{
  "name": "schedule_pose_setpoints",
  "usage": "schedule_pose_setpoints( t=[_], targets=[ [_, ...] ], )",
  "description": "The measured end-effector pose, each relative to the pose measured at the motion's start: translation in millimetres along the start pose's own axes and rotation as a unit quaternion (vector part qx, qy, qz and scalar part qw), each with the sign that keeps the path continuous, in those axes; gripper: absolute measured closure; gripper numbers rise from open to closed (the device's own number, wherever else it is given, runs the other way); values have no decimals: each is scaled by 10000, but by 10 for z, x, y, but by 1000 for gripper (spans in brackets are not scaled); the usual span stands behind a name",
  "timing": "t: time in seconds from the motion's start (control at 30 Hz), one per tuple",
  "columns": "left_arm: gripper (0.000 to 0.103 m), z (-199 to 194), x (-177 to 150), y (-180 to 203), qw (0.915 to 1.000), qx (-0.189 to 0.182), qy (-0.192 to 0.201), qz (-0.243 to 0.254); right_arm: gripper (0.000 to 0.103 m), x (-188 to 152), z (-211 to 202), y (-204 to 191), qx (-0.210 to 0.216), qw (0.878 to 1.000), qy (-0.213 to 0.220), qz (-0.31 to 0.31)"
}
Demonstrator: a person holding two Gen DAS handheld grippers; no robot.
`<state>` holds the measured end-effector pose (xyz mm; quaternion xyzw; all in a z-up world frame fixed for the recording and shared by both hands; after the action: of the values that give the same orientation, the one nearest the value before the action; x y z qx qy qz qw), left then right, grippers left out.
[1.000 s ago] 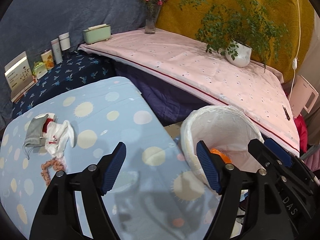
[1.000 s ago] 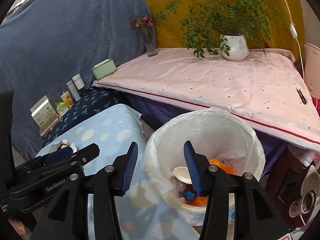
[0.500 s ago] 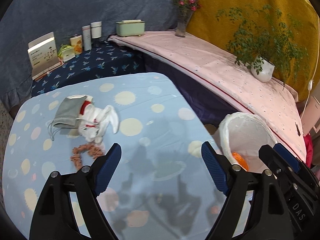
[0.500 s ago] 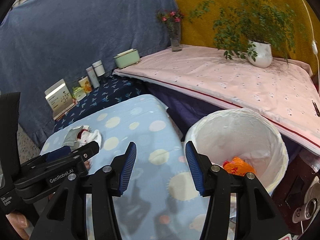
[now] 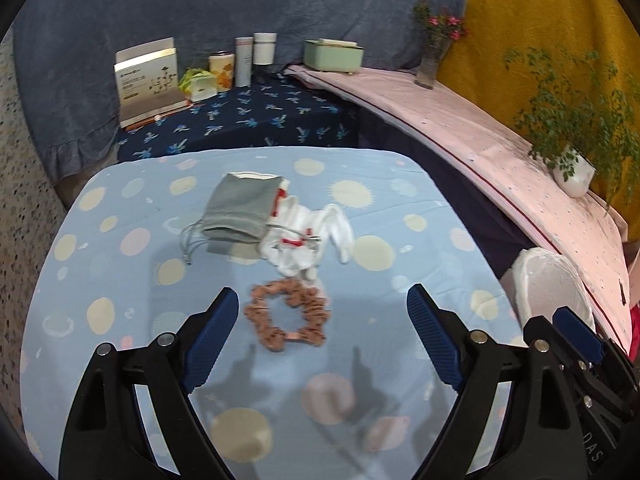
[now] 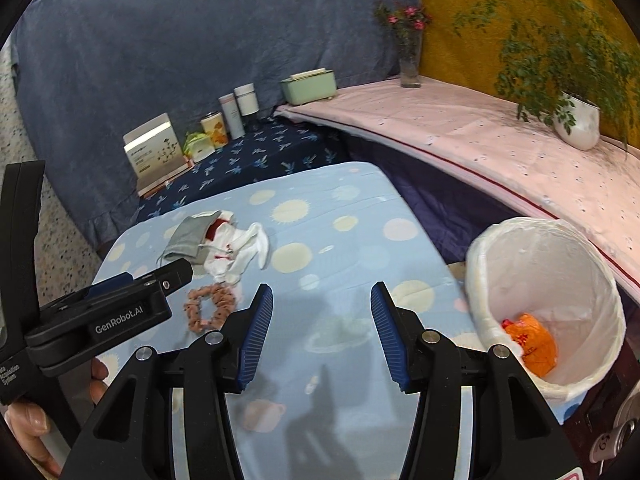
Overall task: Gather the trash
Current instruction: 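Move both open grippers back over the table toward the pouch and scrunchie, then grasp the grey pouch with the left gripper while the right grasps the pink scrunchie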
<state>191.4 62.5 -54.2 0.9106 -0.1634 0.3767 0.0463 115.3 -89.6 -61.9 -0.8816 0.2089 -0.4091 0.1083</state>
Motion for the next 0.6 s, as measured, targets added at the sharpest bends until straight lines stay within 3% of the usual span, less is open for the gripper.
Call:
schedule_pose_setpoints(
  t=[0.4,0.6],
  targets=[
    [16,173,-146,-820,9981,343,-177,-474,53,-302,564,-599,168,9972,-611,-399],
    [12,318,-91,-1037,9978,386,-245,-478,53,-408,920,-822,194,9944,-904,-517]
  ],
)
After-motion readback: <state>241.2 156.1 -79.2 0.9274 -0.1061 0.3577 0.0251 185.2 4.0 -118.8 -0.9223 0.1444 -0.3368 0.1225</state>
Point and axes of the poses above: each gripper's, at about its wrist camera, not at the fingertips, and z roughly the way its jaws point, y to its right, x to its top, the point moved 1 cm from there along z, roughly the way its jaws point, and after that the axes turned 15 degrees about z, right-handed, at the moved point
